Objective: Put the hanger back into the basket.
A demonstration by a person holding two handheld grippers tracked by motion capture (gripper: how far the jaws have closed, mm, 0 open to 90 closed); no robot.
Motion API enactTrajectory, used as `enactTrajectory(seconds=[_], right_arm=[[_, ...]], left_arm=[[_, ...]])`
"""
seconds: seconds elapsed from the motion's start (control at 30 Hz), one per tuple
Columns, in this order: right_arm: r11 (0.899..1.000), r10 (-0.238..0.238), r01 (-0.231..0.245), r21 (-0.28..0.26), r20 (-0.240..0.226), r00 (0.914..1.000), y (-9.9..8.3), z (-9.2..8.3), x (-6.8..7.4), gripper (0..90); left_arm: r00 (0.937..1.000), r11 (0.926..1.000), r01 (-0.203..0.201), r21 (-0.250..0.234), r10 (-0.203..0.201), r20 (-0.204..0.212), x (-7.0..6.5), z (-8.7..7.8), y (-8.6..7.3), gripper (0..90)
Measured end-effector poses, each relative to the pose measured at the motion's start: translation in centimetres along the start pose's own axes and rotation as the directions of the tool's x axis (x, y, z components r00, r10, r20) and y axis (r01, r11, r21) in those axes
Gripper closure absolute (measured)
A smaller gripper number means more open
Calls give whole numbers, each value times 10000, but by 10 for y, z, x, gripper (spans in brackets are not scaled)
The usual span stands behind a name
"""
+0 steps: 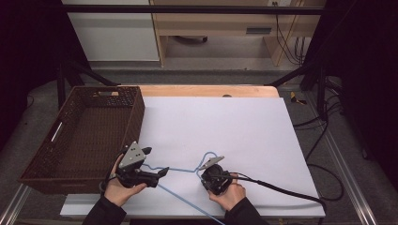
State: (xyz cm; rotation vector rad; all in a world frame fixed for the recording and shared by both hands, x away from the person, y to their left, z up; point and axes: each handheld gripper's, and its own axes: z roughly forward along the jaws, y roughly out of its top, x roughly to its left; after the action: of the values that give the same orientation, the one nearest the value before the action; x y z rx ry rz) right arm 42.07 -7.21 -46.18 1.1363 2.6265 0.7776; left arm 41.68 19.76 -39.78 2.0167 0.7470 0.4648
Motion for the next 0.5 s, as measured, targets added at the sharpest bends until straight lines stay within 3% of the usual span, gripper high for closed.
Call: enactTrajectory(seconds=[0.17, 0.33, 0.5], right_arm=[[9996, 269, -270, -64, -191, 9995, 0, -1, -2, 873], [9999, 82, -84, -147, -169, 9998, 0, -3, -3, 873], [9982, -231, 219, -557, -203, 9995, 1, -11, -5, 874]], left_arm=[[10000, 10000, -45, 23, 45, 44, -1, 1, 1, 89], [9999, 9999, -97, 111, 96, 86, -2, 3, 1, 90], [9993, 9989, -276, 389, 266, 264, -4, 9, 2, 93]])
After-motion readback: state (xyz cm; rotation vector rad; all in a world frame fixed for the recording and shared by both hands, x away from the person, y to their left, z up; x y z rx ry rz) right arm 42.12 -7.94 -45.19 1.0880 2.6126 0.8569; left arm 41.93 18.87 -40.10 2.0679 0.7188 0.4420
